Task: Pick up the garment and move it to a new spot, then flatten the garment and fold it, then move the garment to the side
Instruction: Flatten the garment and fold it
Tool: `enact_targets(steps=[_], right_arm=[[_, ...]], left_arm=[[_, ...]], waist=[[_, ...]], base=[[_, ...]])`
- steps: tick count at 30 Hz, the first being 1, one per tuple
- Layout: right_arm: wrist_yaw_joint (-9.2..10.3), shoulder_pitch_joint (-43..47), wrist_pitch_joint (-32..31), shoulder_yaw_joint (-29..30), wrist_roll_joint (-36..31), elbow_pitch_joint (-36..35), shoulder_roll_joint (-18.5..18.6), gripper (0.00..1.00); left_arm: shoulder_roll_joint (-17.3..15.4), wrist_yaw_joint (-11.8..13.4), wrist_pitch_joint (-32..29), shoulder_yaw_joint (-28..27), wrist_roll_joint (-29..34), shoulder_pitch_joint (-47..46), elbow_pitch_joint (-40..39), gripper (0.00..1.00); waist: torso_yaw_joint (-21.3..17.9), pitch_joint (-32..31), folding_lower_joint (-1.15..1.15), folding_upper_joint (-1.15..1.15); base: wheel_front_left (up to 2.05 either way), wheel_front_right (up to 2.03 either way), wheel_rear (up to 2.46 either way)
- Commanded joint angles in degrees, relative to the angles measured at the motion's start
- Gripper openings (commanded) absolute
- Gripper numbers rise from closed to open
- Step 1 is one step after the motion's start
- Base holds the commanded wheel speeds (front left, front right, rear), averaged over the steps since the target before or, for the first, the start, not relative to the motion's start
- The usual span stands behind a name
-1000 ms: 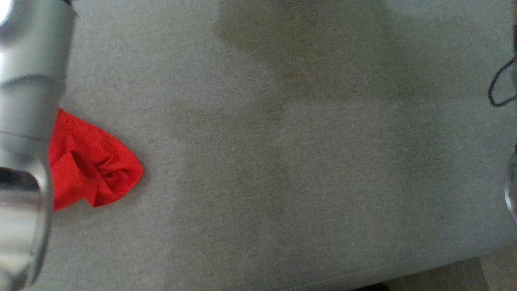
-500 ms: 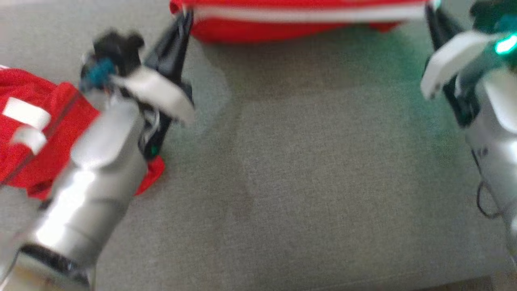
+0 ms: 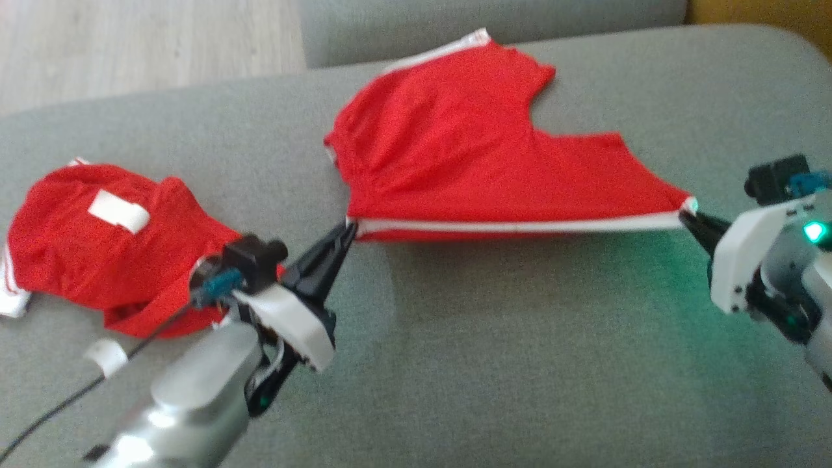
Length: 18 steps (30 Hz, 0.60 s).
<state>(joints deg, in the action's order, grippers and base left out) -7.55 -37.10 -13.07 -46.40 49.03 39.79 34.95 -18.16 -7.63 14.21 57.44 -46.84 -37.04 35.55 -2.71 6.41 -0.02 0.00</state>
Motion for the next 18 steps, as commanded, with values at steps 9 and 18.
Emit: enact_targets(steps=[9, 18], right_arm=[[0.06, 9.0, -2.4, -2.0, 7.0, -7.5, 8.2, 0.00], [0.06, 16.0, -3.2, 1.7, 10.0, -15.7, 12.6, 0.00]], left_arm=[[-4.0, 2.4, 0.7, -0.5, -0.9, 7.1, -7.0, 0.00], [-7.1, 7.6, -0.8, 0.3, -1.7, 13.9, -19.1, 0.00]], waist=[[0.3, -7.7, 0.02, 0.00], [-0.1, -8.6, 0.02, 0.00]], base=[[0.00, 0.00, 0.00], [0.00, 0.00, 0.00]])
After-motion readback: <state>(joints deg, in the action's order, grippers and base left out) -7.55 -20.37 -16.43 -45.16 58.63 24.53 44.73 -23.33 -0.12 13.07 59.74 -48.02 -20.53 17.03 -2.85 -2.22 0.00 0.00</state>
